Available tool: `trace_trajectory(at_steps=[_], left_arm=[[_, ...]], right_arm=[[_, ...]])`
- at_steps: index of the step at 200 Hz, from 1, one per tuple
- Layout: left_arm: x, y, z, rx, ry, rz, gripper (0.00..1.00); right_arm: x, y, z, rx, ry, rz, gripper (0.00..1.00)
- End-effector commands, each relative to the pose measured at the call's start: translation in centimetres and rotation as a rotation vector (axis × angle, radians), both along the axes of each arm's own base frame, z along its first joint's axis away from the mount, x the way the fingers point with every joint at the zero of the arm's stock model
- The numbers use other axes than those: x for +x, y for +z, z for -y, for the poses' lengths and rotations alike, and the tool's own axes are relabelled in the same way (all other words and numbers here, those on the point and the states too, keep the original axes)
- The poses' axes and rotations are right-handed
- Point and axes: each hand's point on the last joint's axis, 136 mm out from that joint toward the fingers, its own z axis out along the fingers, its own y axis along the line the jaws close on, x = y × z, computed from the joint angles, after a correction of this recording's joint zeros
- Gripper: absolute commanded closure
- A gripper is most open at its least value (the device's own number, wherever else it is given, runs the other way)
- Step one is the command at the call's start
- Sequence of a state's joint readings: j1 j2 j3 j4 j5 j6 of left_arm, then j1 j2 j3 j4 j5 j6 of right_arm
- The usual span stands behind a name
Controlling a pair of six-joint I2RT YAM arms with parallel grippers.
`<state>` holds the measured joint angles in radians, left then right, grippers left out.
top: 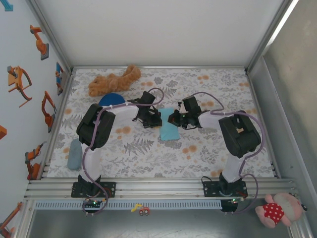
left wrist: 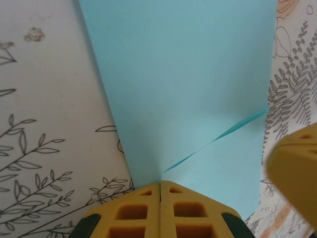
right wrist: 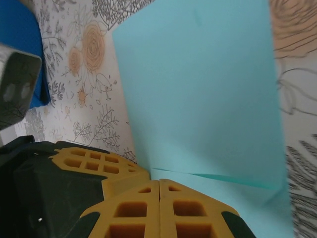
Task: Fold a paper plane with a square sheet of paper (pick it up from the middle)
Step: Fold the triangle a second time at the center of the table.
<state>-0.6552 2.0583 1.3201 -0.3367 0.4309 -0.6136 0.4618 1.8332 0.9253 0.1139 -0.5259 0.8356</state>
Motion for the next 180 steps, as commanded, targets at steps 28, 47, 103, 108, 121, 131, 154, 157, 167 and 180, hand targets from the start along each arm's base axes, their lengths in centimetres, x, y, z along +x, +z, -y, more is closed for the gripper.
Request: trace_trajectory(at_steps=[28, 47, 103, 108, 121, 131, 154, 157, 167, 180], left_arm=[[-0.6, -2.7, -2.1, 0.096, -0.005, -0.049, 1.00], [-0.3, -2.2, -1.8, 0.083, -0.005, -0.044, 1.00], [0.6, 3.9, 0.0, -0.069, 0.037, 0.071, 0.98], [0.4, 4.4, 0.3, -0.093, 0.040, 0.075, 0.97], [-0.3, 5.2, 1.0, -0.137, 0.040, 0.079, 0.94], [-0.9, 5.6, 1.4, -0.152, 0.035, 0.082, 0.93], [-2.2, 5.2, 2.2, -0.171, 0.014, 0.051, 0.91], [-2.4, 5.1, 2.3, -0.170, 0.011, 0.044, 0.91], [-2.7, 4.6, 2.6, -0.166, 0.002, 0.033, 0.91], [-3.2, 4.0, 3.1, -0.167, -0.017, 0.013, 0.91]], right_arm=[[-0.6, -2.8, 0.4, -0.018, -0.019, -0.079, 1.00], [-1.6, -4.6, 1.5, -0.074, -0.034, -0.123, 1.00], [-4.0, -9.0, 4.2, -0.200, -0.094, -0.205, 1.00], [-4.0, -9.1, 4.4, -0.203, -0.100, -0.208, 1.00], [-4.2, -9.4, 4.6, -0.215, -0.107, -0.217, 1.00], [-4.3, -9.6, 4.8, -0.221, -0.115, -0.221, 1.00], [-4.6, -10.0, 5.0, -0.233, -0.125, -0.240, 1.00], [-4.6, -10.0, 5.0, -0.234, -0.127, -0.243, 1.00], [-4.7, -10.2, 5.2, -0.238, -0.134, -0.253, 1.00], [-4.9, -10.3, 5.3, -0.243, -0.142, -0.265, 1.00]])
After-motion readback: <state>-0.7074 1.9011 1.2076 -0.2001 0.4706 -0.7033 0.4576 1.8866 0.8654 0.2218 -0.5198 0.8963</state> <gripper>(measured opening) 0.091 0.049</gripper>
